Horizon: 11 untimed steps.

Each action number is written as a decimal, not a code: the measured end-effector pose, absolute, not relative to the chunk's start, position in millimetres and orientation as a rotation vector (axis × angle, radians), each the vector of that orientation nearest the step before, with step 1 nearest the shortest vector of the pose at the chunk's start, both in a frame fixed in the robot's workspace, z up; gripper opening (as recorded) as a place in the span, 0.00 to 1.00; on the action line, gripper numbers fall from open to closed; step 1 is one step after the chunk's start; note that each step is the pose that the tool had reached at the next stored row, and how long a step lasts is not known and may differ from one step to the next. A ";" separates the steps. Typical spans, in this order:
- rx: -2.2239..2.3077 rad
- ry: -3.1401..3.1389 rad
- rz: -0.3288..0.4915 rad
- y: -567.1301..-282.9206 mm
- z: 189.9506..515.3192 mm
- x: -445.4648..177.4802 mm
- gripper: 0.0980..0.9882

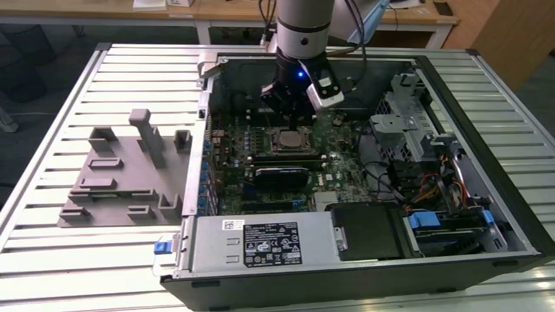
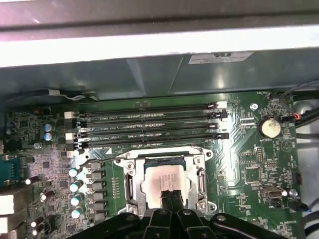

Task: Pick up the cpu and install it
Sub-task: 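Close the cpu cover, then install the first cpu locking lever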

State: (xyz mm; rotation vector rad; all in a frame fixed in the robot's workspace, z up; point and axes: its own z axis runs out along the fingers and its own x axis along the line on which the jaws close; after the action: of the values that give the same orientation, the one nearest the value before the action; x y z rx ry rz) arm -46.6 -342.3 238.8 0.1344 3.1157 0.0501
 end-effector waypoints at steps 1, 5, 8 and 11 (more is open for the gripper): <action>0.134 3.116 0.050 -342.3 239.1 -46.6 0.01; 0.134 3.116 0.050 -342.3 239.2 -46.6 0.01; 0.134 3.116 0.050 -342.4 239.5 -46.6 0.01; 0.134 3.116 0.050 -342.3 239.6 -46.6 0.01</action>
State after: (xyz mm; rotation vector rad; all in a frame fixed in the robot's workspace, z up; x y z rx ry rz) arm -46.6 -342.3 239.6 0.1344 3.1156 0.0501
